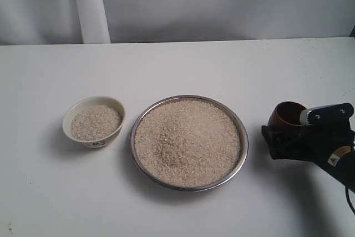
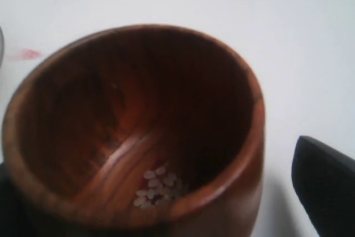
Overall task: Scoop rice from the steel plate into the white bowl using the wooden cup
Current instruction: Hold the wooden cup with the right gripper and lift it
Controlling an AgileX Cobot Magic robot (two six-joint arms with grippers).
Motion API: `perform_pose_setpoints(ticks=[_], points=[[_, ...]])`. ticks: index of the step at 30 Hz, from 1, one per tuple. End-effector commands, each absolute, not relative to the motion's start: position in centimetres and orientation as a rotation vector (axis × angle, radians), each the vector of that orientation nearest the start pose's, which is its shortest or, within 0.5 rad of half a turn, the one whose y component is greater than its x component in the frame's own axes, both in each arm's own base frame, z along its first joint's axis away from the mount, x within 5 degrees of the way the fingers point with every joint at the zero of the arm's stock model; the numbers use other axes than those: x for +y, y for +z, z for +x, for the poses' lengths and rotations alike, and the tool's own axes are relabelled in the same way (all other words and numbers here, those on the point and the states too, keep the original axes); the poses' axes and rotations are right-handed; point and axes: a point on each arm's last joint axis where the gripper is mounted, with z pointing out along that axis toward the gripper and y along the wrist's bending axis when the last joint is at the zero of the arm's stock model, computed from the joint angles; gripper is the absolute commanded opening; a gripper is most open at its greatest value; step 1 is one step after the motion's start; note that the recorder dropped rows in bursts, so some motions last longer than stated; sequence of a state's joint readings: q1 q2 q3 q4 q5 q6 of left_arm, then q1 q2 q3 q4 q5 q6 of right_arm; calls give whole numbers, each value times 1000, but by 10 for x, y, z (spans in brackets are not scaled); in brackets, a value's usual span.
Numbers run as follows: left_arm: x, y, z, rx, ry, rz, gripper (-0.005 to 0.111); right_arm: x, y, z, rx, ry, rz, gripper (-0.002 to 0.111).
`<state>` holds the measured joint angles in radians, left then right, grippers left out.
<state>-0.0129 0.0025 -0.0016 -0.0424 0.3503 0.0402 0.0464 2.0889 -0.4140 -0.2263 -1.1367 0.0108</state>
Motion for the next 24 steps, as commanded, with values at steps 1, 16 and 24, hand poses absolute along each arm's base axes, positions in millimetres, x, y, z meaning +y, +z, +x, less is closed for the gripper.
perform_pose_setpoints(ticks=[1, 16, 24], points=[[-2, 182, 53, 1828, -26, 21, 0, 34, 52, 278, 2040, 193, -305, 105], [-2, 182, 53, 1828, -26, 21, 0, 32, 53, 283, 2008, 174, -261, 95], [-2, 182, 53, 1828, -26, 21, 0, 32, 55, 283, 1982, 181, -265, 82]])
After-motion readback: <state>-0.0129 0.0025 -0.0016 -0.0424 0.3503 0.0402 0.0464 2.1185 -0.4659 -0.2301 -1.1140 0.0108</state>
